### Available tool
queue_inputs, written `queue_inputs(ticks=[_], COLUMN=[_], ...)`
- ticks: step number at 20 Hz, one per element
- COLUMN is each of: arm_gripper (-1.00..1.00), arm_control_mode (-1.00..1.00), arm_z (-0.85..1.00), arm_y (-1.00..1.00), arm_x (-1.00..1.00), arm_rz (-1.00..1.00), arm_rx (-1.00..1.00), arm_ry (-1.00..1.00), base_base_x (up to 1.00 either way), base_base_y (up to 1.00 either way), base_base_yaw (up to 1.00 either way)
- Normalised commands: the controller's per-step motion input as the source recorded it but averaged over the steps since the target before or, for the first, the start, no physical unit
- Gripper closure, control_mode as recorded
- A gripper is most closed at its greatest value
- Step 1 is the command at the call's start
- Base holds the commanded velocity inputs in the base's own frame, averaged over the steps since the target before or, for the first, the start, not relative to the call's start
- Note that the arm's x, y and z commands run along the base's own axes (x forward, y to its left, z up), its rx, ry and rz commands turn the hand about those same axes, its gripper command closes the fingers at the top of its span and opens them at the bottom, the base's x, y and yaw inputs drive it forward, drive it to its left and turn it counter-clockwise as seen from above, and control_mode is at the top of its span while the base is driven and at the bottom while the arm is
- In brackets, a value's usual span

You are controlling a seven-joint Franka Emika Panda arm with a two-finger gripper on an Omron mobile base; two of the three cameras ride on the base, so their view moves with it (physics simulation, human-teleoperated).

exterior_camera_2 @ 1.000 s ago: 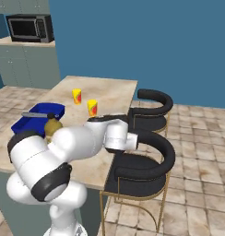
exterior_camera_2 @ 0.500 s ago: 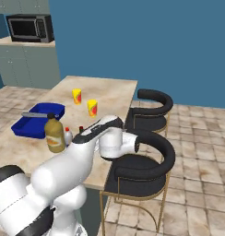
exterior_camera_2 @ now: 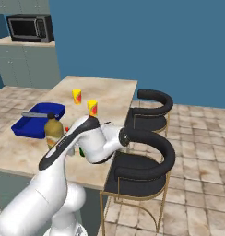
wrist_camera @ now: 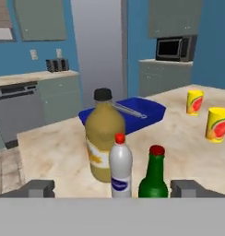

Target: Place the drinks on the dining counter in a tight cluster.

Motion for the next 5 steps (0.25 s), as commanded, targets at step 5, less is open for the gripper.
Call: queue_inputs(ticks=[5], arm_gripper=[-1.00], arm_control_mode=[-1.00], arm_z=[0.17], arm_y=[-0.03], arm_x=[-0.46], arm_rz=[-0.25], arm_rx=[-0.15], arm_ry=[0.11], base_base_x=[0.00], base_base_y=[0.00], base_base_yaw=[0.00])
